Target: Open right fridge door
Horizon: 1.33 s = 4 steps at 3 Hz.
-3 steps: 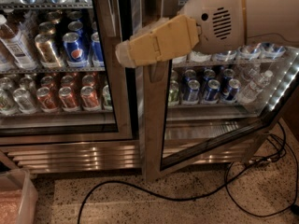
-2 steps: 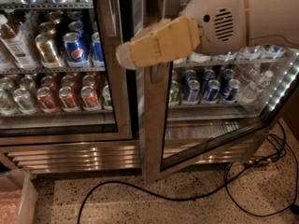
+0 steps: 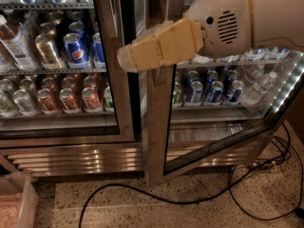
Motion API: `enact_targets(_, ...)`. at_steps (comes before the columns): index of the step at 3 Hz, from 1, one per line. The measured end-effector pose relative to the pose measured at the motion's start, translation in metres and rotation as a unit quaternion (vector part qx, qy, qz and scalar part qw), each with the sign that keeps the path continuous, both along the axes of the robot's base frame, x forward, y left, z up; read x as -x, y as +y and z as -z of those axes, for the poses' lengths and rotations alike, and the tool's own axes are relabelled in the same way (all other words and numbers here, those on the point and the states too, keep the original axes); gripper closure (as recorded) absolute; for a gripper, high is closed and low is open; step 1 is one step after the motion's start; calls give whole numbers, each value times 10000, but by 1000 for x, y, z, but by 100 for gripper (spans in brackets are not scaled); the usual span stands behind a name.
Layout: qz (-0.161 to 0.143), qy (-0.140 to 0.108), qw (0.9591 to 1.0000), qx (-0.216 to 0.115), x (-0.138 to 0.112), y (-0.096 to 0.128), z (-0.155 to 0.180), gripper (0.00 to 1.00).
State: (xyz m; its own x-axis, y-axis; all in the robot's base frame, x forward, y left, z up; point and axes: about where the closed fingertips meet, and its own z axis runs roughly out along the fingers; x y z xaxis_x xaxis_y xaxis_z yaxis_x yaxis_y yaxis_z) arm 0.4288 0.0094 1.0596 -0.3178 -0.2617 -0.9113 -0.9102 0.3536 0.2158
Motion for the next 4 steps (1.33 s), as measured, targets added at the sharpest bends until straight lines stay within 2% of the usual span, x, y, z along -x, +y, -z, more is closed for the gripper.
enact_targets(1,74,-107,9997,-203,-11,5,-3,0)
enact_targets(4,203,-242,9991,-278,-15,7,-4,0)
